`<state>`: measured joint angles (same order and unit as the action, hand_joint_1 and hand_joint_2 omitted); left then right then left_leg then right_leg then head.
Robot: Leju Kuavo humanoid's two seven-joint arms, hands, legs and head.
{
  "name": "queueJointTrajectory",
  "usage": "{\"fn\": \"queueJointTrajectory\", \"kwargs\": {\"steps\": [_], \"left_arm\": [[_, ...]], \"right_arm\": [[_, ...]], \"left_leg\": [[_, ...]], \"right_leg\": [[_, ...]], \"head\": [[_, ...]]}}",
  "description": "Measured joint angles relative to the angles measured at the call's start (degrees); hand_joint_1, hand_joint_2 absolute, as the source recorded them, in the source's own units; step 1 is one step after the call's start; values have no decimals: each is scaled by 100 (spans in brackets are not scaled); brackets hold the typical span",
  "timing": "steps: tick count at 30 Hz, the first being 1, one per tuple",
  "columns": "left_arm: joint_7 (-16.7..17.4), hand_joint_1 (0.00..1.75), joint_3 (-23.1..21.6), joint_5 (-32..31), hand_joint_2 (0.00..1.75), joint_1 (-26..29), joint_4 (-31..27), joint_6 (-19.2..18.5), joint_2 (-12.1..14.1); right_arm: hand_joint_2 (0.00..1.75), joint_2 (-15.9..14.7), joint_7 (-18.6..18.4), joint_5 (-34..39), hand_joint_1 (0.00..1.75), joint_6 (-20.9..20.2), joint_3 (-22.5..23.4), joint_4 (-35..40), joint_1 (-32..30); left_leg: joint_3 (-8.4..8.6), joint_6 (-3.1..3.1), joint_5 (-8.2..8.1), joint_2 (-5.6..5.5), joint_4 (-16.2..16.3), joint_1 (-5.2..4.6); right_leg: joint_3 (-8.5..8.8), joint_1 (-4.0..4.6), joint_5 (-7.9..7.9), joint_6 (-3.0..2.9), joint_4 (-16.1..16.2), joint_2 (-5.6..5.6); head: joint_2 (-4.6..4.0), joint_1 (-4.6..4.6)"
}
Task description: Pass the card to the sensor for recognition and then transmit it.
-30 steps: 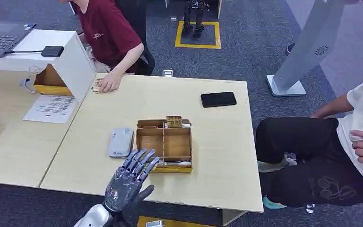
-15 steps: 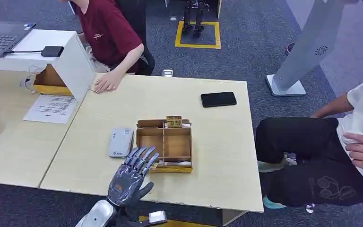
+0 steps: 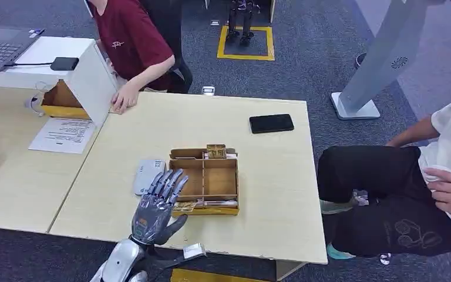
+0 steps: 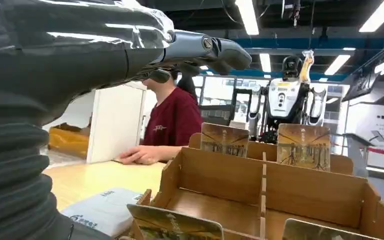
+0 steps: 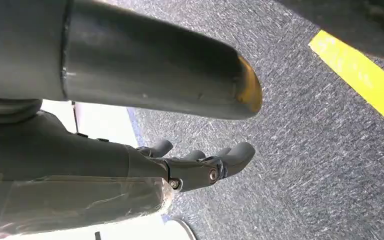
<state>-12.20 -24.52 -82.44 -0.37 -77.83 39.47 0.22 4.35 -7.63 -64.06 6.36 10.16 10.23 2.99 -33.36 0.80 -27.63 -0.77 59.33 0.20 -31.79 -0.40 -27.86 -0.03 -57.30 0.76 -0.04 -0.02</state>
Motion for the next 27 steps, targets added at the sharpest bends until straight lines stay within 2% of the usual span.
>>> {"fn": "queueJointTrajectory", "kwargs": {"steps": [18, 19, 20, 27], "left_arm": [[-219, 0, 31, 345, 175, -71, 485, 2, -96], [-219, 10, 31, 356, 175, -85, 516, 2, -112], [-219, 173, 31, 378, 175, -99, 546, 2, -127], [-212, 175, 28, 518, 175, -204, 745, 4, -131]], "right_arm": [[0, 2, 46, -94, 0, 20, 63, 0, 1], [0, 2, 46, -101, 0, 20, 68, 0, 1], [0, 2, 50, -114, 0, 20, 72, 0, 1], [0, 20, 96, -201, 0, 44, 144, 7, 2]], "left_leg": [[0, 0, 0, 0, 0, 0], [0, 0, 0, 0, 0, 0], [0, 0, 0, 0, 0, 0], [1, 0, 0, 0, 0, 0]], "right_leg": [[0, 0, 0, 0, 0, 0], [0, 0, 0, 0, 0, 0], [0, 0, 0, 0, 0, 0], [0, 0, 1, 0, 0, 0]], "head": [[0, 0], [0, 0], [0, 0], [0, 0]]}}
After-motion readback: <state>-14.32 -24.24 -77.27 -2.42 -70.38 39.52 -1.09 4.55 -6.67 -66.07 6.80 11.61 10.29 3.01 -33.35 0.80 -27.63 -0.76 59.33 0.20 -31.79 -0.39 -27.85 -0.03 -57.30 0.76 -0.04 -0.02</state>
